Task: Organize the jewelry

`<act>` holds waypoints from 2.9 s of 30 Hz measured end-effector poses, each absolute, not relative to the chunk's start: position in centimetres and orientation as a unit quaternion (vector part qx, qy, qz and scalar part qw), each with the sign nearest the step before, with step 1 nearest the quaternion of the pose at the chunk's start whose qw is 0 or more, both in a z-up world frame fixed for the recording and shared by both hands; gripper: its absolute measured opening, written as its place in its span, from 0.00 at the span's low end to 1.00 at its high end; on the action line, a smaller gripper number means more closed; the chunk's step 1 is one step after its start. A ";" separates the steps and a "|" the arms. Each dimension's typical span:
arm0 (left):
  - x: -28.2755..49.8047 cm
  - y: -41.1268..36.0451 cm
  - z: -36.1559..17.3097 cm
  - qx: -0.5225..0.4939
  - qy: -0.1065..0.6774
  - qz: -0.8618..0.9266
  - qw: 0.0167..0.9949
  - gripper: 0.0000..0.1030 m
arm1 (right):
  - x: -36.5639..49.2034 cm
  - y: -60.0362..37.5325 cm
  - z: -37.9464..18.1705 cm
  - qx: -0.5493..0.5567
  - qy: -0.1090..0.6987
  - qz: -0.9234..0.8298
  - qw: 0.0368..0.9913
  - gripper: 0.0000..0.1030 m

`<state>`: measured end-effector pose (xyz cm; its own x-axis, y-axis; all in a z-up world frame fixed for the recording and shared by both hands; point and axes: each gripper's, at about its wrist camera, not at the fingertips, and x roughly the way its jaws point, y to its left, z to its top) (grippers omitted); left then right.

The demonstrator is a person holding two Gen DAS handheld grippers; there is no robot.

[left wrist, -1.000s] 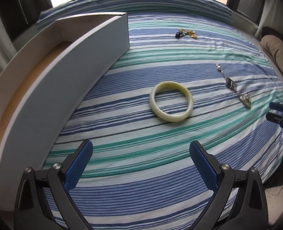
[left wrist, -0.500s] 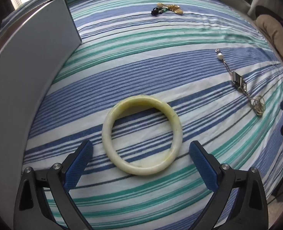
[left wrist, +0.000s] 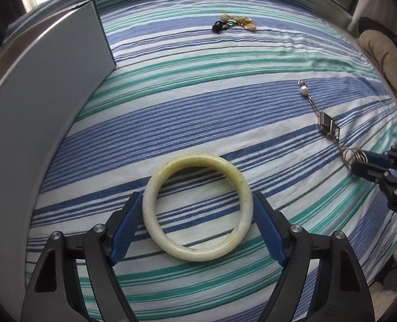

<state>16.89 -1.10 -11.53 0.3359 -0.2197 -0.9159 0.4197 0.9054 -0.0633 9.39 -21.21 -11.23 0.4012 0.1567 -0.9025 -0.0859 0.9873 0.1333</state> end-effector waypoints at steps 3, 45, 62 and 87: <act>15.4 -0.1 -9.8 0.081 0.530 -0.197 0.821 0.79 | 9.1 -21.9 -10.1 0.053 0.537 0.076 0.838 0.19; 27.6 34.0 -2.4 -0.100 0.480 0.070 0.869 0.81 | 33.1 8.9 1.8 -0.021 0.427 0.280 0.860 0.24; 15.6 16.4 0.5 -0.021 0.432 -0.064 0.899 0.98 | 20.4 -5.8 3.7 -0.019 0.380 0.192 0.905 0.74; 14.8 -3.8 -12.7 0.058 0.449 -0.137 0.881 0.99 | 9.3 -23.2 -12.4 0.007 0.460 -0.039 0.887 0.74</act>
